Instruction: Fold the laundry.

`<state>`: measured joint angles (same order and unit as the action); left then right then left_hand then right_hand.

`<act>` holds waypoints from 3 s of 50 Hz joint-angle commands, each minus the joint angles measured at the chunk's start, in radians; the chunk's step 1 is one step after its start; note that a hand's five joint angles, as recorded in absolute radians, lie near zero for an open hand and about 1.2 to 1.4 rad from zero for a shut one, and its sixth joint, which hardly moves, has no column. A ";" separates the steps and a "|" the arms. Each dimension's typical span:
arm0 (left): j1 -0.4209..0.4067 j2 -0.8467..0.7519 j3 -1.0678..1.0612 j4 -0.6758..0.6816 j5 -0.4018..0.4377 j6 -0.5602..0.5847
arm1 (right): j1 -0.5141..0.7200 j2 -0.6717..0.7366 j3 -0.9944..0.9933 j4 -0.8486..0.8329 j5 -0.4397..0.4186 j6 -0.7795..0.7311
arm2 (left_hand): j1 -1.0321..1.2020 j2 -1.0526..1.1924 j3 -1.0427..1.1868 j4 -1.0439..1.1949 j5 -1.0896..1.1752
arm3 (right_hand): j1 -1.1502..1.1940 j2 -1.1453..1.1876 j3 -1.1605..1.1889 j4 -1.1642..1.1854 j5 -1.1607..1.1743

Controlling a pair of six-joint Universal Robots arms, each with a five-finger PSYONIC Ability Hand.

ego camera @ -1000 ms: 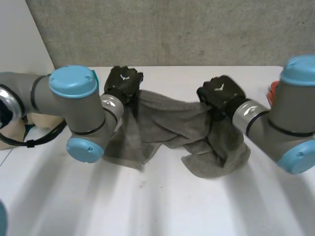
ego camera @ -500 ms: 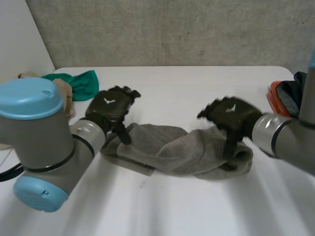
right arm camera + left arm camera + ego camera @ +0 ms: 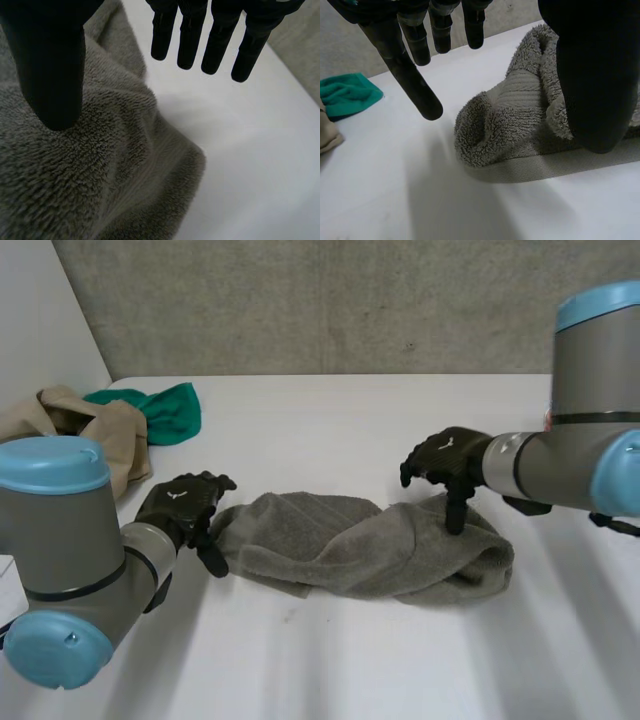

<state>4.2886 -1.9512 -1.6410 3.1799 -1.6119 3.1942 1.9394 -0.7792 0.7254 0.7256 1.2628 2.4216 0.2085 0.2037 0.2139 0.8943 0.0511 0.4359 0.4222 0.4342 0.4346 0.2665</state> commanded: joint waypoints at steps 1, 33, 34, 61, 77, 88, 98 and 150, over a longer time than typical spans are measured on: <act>0.046 -0.017 0.015 0.018 0.073 0.003 | 0.032 0.106 -0.079 -0.005 0.009 0.022 | -0.034 -0.029 -0.039 -0.720 -0.051 | 0.144 0.157 0.145 0.145 0.139; -0.004 -0.227 0.733 0.087 -0.014 0.199 | -0.036 -0.098 -0.109 -0.489 0.161 0.200 | 1.188 1.193 1.182 0.502 1.171 | 0.960 0.974 0.962 0.962 0.955; 0.005 -0.215 0.788 0.121 -0.007 0.185 | -0.043 -0.150 -0.090 -0.577 0.177 0.247 | 1.188 1.193 1.182 0.502 1.171 | 0.960 0.974 0.962 0.962 0.955; 0.099 -0.374 0.449 0.115 0.063 0.147 | -0.080 -0.339 0.894 -0.841 -0.028 0.176 | 1.188 1.193 1.182 0.502 1.171 | 0.782 0.796 0.784 0.783 0.777; 0.111 -0.154 0.406 0.028 0.073 0.147 | -0.080 -0.468 0.783 -0.638 0.046 0.237 | 0.140 0.145 0.135 -0.546 0.123 | -0.062 -0.048 -0.060 -0.060 -0.067; 0.161 0.049 0.120 0.023 0.139 0.196 | -0.154 -0.348 0.436 -0.281 -0.032 0.249 | 0.240 0.244 0.234 -0.446 0.222 | -0.074 -0.060 -0.072 -0.072 -0.079; 0.197 0.115 -0.128 0.029 0.245 0.293 | -0.160 -0.017 -0.019 0.038 -0.051 0.097 | 0.445 0.450 0.440 -0.241 0.428 | 0.073 0.087 0.075 0.075 0.068; -0.033 -0.221 0.179 0.040 0.021 -0.019 | 0.090 -0.572 0.161 -0.110 0.007 0.381 | -0.034 -0.029 -0.039 -0.720 -0.051 | 0.960 0.974 0.962 0.962 0.955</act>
<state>4.3120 -2.1231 -1.5214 3.2435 -1.5674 3.1939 1.9818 -1.3314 0.9114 0.6116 1.2459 2.7643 0.2095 0.2037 0.2147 0.2041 0.0538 1.1053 1.1727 1.1834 1.1945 0.9855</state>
